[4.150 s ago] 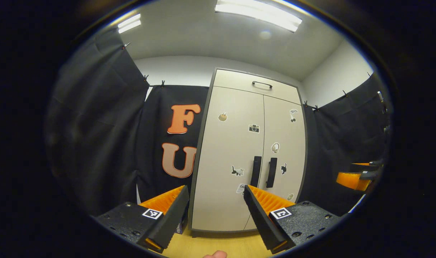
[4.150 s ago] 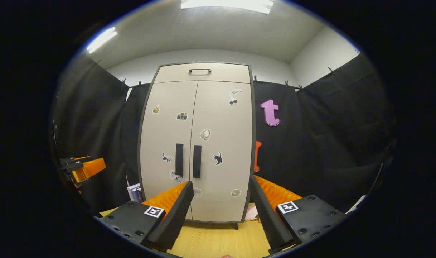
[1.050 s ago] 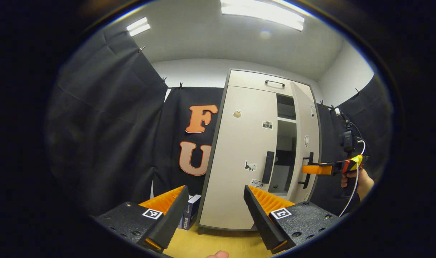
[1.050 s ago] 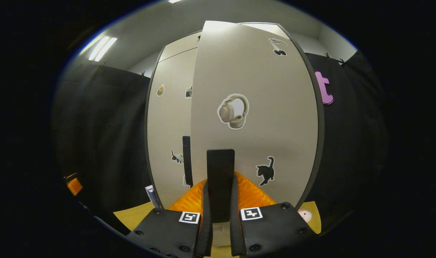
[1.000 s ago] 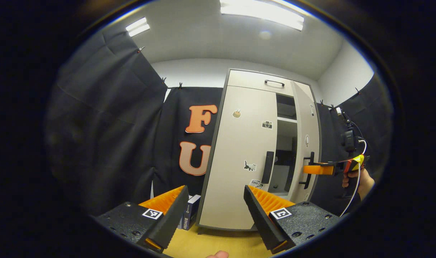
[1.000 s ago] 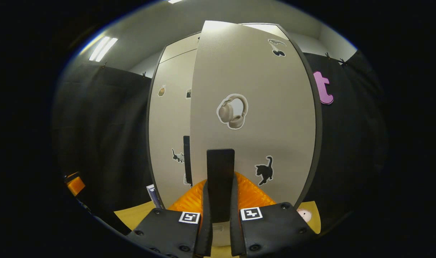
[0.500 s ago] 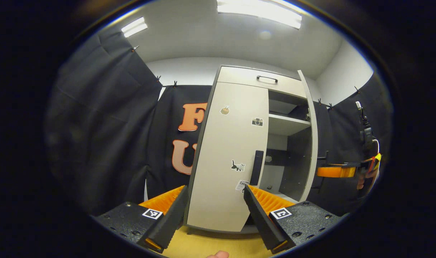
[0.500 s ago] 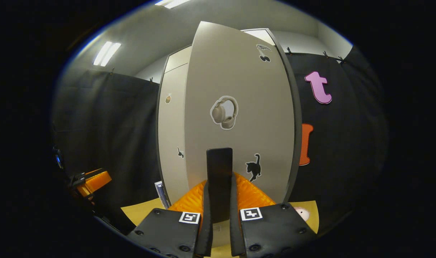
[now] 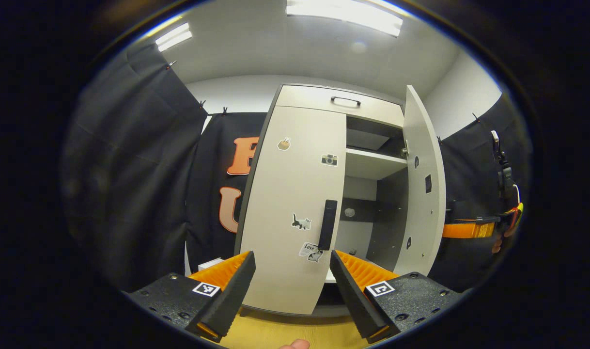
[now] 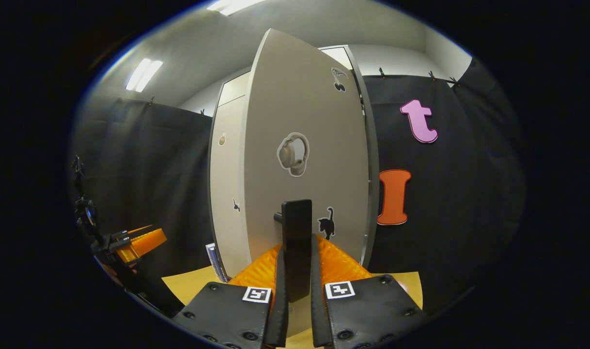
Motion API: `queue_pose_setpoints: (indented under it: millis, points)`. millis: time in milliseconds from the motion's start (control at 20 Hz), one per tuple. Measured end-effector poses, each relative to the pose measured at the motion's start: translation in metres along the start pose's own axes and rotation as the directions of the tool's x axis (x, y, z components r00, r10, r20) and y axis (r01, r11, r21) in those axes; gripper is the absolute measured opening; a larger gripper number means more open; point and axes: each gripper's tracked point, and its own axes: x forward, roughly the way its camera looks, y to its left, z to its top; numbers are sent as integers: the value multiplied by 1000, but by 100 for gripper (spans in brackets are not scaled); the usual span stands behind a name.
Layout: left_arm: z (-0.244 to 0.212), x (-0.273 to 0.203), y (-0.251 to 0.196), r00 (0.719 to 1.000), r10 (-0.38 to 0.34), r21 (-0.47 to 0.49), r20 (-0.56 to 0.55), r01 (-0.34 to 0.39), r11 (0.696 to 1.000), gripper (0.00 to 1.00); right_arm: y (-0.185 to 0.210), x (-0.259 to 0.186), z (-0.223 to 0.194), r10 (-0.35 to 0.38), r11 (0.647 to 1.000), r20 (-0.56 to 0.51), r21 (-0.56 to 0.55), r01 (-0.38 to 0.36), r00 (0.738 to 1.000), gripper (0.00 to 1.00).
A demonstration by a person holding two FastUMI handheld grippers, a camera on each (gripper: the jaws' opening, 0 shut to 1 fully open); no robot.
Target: Open the right door of the double-door shoe cabinet with the right hand, and open the left door with the left hand.
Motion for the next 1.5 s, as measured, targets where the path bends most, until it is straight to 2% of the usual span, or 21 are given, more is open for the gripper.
queue_pose_setpoints:
  millis: [50, 200, 350, 400, 650, 700, 750, 800, 850, 900, 950, 1000, 1050, 1100, 1200, 1500]
  points:
    - [-2, 2, -4, 1000, -6, -2, -4, 6, 1000, 94, -3, -3, 0, -6, 1000, 4, -1, 6, 1000, 28]
    - [-6, 6, -13, 1000, -28, 0, -14, 28, 1000, 92, -10, -7, 1, -17, 1000, 17, 5, 17, 1000, 27]
    - [-12, 9, -16, 999, -34, 5, -25, 34, 999, 94, -19, -13, 1, -42, 999, 29, -9, 42, 999, 27]
    - [-14, 9, -18, 999, -36, 4, -30, 36, 999, 92, -22, -14, 0, -54, 998, 30, -14, 55, 998, 27]
    - [-20, 15, -26, 998, -49, 4, -37, 49, 999, 92, -42, -22, 0, -134, 989, 44, -59, 137, 990, 27]
    - [-21, 16, -27, 998, -53, 7, -40, 53, 999, 91, -46, -24, 2, -153, 986, 50, -62, 156, 987, 32]
    - [-21, 16, -29, 997, -57, 9, -43, 57, 998, 91, -52, -24, 1, -166, 984, 53, -60, 169, 985, 32]
    - [-21, 17, -30, 997, -61, 9, -43, 61, 998, 92, -57, -27, 1, -176, 983, 54, -50, 179, 983, 25]
    - [-21, 17, -32, 997, -65, 7, -43, 65, 998, 92, -61, -29, 1, -186, 982, 58, -36, 188, 981, 25]
    - [-21, 18, -33, 997, -68, 4, -42, 68, 998, 92, -66, -30, 2, -198, 980, 59, -23, 200, 978, 17]
    - [-21, 18, -34, 997, -72, 1, -41, 72, 997, 92, -72, -32, 2, -214, 976, 62, -17, 215, 975, 17]
    - [-20, 19, -36, 996, -76, -1, -41, 76, 997, 94, -80, -34, 3, -234, 972, 61, -16, 235, 970, 25]
    - [-20, 20, -36, 996, -79, -6, -40, 78, 997, 92, -89, -36, 3, -259, 965, 57, -16, 260, 964, 23]
    - [-20, 20, -36, 996, -82, -13, -41, 82, 997, 92, -91, -38, 4, -252, 967, 59, -7, 253, 966, 18]
    - [-19, 25, -37, 995, -88, -28, -43, 86, 996, 94, -86, -39, 5, -216, 976, 56, 45, 214, 975, 18]
    - [-6, 53, -42, 994, -104, 3, -28, 104, 995, 92, -84, -61, -1, -235, 970, 40, 71, 232, 971, 18]
